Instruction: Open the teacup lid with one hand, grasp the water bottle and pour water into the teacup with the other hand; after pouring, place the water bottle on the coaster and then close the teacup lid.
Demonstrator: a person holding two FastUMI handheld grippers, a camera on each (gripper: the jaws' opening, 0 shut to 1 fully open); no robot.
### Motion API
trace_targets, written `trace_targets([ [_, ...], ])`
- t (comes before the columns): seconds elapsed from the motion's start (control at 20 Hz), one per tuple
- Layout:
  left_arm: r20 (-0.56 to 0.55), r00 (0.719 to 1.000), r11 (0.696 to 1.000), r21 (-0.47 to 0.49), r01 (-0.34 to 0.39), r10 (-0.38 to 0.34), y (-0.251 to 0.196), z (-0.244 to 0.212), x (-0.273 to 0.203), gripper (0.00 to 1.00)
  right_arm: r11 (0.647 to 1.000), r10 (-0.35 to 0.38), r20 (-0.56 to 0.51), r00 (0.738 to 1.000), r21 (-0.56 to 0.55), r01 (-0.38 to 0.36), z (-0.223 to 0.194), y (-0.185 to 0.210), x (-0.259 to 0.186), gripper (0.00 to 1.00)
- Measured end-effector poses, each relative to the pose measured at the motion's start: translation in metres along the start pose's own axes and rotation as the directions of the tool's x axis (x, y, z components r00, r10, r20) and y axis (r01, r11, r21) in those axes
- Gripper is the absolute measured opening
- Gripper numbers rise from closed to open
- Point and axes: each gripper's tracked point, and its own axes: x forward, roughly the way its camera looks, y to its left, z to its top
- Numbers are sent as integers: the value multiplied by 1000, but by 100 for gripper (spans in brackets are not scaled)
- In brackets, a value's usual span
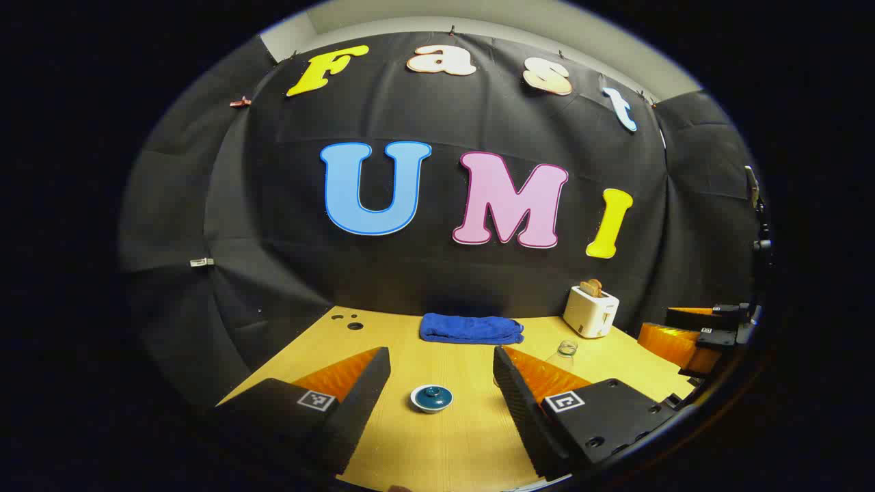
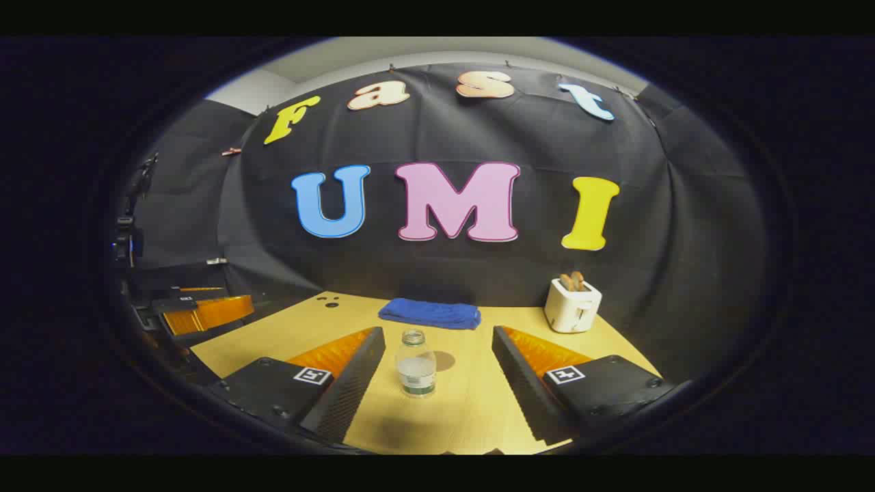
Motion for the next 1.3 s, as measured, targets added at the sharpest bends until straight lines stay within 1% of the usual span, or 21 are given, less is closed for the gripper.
trace_targets([
  [0.3, -10, 1000, 999, 38, -23, 23, -1, -7, 16, 95, 999, 37, -35, 999, 13, -37, -17, -7, 17, 98],
  [0.5, -20, 999, 998, 44, -50, 51, 2, -27, 32, 95, 997, 81, -45, 996, 15, -80, -34, -2, 34, 97],
  [0.6, -40, 997, 997, 40, -61, 62, 3, -38, 38, 95, 996, 91, -71, 993, 5, -91, -45, -1, 41, 97],
  [0.8, -65, 996, 998, 28, -59, 61, 2, -47, 48, 95, 991, 131, -92, 987, 16, -130, -52, 8, 49, 98],
  [0.85, -67, 996, 998, 28, -59, 61, 2, -49, 50, 98, 991, 136, -95, 986, 7, -136, -53, 9, 51, 98],
  [0.9, -72, 996, 998, 27, -56, 58, 2, -51, 53, 95, 990, 140, -97, 985, 1, -141, -54, 9, 54, 97],
  [1.05, -87, 995, 998, 37, -51, 54, 6, -57, 68, 95, 989, 145, -106, 984, 13, -144, -57, 11, 61, 98],
  [1.15, -90, 993, 996, 47, -72, 76, 14, -63, 81, 95, 989, 148, -115, 982, 14, -147, -62, 11, 65, 97],
  [1.3, -127, 990, 998, 36, -52, 56, 13, -85, 103, 95, 988, 153, -135, 979, 8, -154, -72, 12, 69, 98],
])
